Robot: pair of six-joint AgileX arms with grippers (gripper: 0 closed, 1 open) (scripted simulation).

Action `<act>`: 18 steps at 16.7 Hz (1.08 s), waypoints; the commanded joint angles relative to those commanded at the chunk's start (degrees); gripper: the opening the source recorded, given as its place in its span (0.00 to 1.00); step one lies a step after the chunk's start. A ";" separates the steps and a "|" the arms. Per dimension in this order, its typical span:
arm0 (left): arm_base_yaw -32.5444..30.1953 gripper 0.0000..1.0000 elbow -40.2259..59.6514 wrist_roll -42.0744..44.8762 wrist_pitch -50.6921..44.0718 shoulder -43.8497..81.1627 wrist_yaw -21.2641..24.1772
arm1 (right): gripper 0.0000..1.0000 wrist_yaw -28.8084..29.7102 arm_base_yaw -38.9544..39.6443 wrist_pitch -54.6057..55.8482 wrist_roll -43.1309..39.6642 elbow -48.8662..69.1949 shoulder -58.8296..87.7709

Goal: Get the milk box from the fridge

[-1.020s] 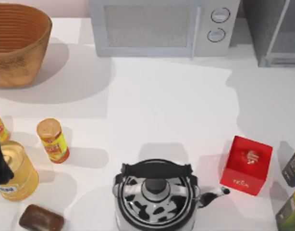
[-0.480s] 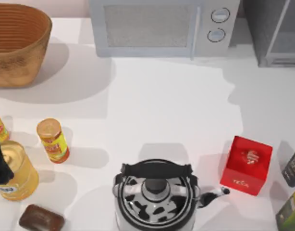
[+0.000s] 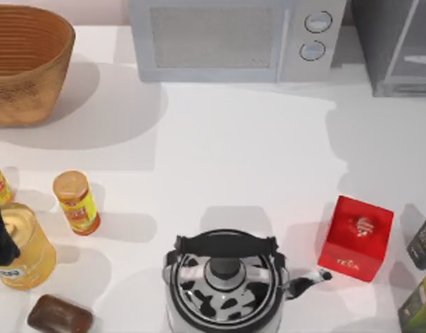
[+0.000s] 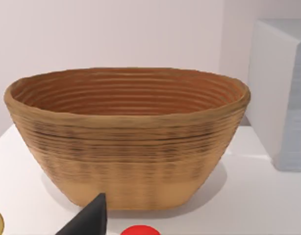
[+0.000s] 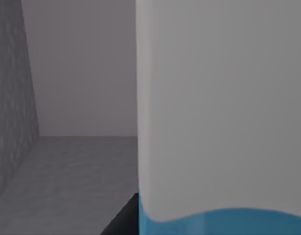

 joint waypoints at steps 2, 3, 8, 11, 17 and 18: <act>0.00 1.00 0.00 0.00 0.00 0.00 0.00 | 0.00 0.08 0.32 -0.17 0.10 0.17 0.34; 0.00 1.00 0.00 0.00 0.00 0.00 0.00 | 0.00 0.08 0.32 -0.17 0.10 0.17 0.31; 0.00 1.00 0.00 0.00 0.00 0.00 0.00 | 0.00 -0.10 2.19 -2.14 -0.46 -1.09 -8.38; 0.00 1.00 0.00 0.00 0.00 0.00 0.00 | 0.00 0.31 4.44 -6.19 -1.06 -3.56 -20.30; 0.00 1.00 0.00 0.00 0.00 0.00 0.00 | 0.00 4.91 10.58 -22.04 -1.77 -14.68 -54.33; 0.00 1.00 0.00 0.00 0.00 0.00 0.00 | 0.00 6.19 11.75 -25.98 -1.80 -17.23 -60.98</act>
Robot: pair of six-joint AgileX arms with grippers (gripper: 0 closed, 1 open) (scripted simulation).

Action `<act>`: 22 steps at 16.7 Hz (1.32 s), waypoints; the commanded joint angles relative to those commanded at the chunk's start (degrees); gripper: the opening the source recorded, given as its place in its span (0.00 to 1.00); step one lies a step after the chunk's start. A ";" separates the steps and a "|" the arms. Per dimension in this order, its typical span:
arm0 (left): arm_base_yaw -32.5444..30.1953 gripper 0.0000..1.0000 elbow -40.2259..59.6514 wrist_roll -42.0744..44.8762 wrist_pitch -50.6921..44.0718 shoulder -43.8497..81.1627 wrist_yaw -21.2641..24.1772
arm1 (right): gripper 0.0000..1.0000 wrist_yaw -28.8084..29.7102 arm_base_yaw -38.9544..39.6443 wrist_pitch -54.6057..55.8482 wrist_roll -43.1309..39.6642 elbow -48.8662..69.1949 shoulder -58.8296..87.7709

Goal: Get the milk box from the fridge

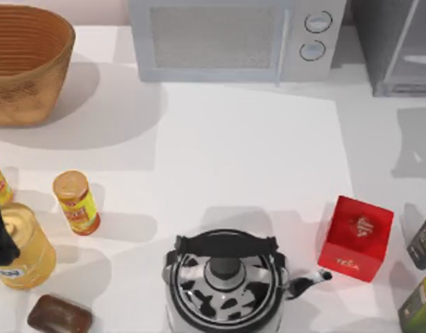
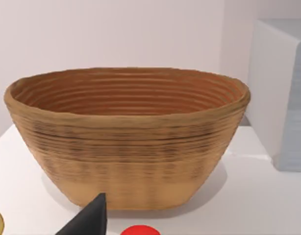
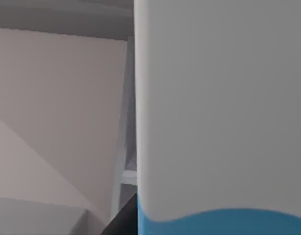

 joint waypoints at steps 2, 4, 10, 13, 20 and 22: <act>0.00 1.00 0.00 0.00 0.00 0.00 0.00 | 0.00 2.82 2.30 -8.83 0.17 -5.52 -12.78; 0.00 1.00 0.00 0.00 0.00 0.00 0.00 | 0.00 5.96 4.40 -17.73 0.44 -11.32 -23.77; 0.00 1.00 0.00 0.00 0.00 0.00 0.00 | 0.00 13.34 9.25 -34.79 0.96 -24.61 -42.63; 0.00 1.00 0.00 0.00 0.00 0.00 0.00 | 0.00 13.77 10.07 -36.10 1.18 -25.87 -44.04; 0.00 1.00 0.00 0.00 0.00 0.00 0.00 | 0.00 13.23 9.35 -34.04 0.93 -23.05 -40.85; 0.00 1.00 0.00 0.00 0.00 0.00 0.00 | 0.00 12.04 9.60 -30.92 0.71 -19.76 -36.06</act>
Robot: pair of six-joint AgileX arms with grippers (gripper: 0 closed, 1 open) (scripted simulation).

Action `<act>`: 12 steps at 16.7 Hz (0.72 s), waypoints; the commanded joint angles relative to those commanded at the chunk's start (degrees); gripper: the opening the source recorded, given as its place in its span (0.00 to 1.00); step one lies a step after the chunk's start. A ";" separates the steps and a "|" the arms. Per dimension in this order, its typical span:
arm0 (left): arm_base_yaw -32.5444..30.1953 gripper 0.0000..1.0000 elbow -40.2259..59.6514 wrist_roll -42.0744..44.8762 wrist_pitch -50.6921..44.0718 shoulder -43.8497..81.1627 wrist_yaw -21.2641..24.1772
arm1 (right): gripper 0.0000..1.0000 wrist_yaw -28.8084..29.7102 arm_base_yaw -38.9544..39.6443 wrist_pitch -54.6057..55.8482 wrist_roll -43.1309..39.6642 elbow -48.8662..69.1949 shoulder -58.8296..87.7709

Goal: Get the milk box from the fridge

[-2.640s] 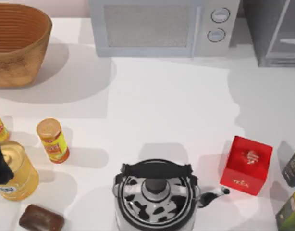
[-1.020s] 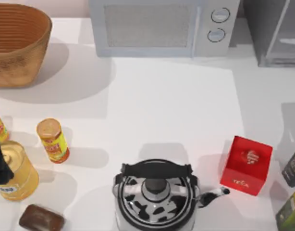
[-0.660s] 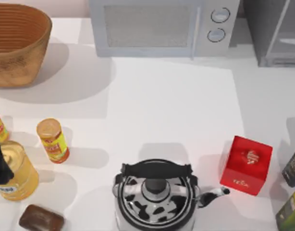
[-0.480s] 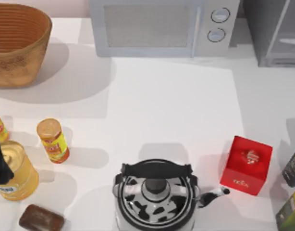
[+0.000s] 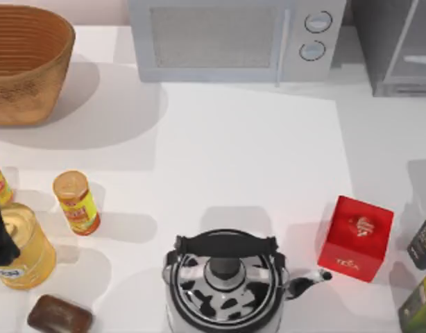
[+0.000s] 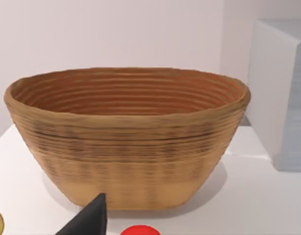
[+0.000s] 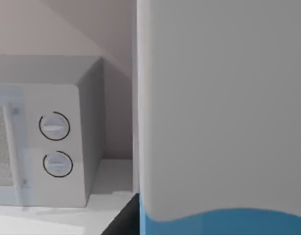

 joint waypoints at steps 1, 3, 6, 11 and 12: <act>0.00 1.00 0.00 0.00 0.00 0.00 0.00 | 0.00 -0.93 0.47 2.08 -0.06 1.79 3.30; 0.00 1.00 0.00 0.00 0.00 0.00 0.00 | 0.00 -3.34 2.04 7.26 -0.05 5.52 11.57; 0.00 1.00 0.00 0.00 0.00 0.00 0.00 | 0.00 -7.77 5.34 17.49 0.23 11.27 27.15; 0.00 1.00 0.00 0.00 0.00 0.00 0.00 | 0.00 -15.28 11.60 38.76 1.14 19.74 56.05; 0.00 1.00 0.00 0.00 0.00 0.00 0.00 | 0.00 -16.64 12.75 43.12 1.30 21.14 61.85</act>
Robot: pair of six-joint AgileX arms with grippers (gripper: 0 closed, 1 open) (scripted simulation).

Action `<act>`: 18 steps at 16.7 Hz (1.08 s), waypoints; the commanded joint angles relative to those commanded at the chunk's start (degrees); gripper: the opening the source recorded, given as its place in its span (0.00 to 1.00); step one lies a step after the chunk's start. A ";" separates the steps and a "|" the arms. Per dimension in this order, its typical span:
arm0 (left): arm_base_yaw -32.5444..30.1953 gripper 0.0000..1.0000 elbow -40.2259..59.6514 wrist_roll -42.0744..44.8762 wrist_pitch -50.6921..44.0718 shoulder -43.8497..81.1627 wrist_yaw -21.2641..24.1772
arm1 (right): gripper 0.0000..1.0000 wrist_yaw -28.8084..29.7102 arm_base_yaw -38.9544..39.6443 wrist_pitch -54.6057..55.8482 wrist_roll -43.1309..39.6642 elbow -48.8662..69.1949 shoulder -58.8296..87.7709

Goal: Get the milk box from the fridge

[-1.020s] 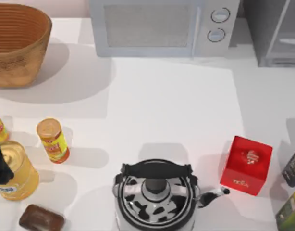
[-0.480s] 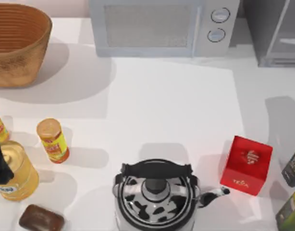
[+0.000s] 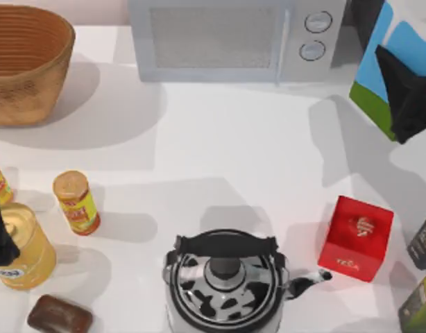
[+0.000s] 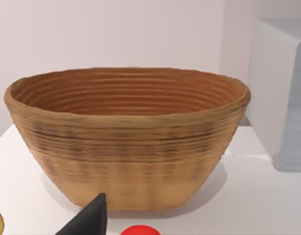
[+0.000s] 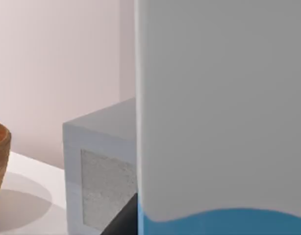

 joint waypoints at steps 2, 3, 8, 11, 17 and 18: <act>0.00 1.00 0.00 0.00 0.00 0.00 0.00 | 0.00 -2.44 1.99 8.16 0.24 2.51 11.23; 0.00 1.00 0.00 0.00 0.00 0.00 0.00 | 0.00 -3.48 2.79 11.78 0.32 3.65 16.51; 0.00 1.00 0.00 0.00 0.00 0.00 0.00 | 0.00 -6.91 4.74 23.92 0.34 8.13 36.13; 0.00 1.00 0.00 0.00 0.00 0.00 0.00 | 0.00 -7.44 4.44 26.59 0.21 9.21 40.86; 0.00 1.00 0.00 0.00 0.00 0.00 0.00 | 0.00 -7.41 4.45 26.62 0.38 9.37 40.65; 0.00 1.00 0.00 0.00 0.00 0.00 0.00 | 0.00 -7.31 4.77 26.48 0.70 9.86 40.59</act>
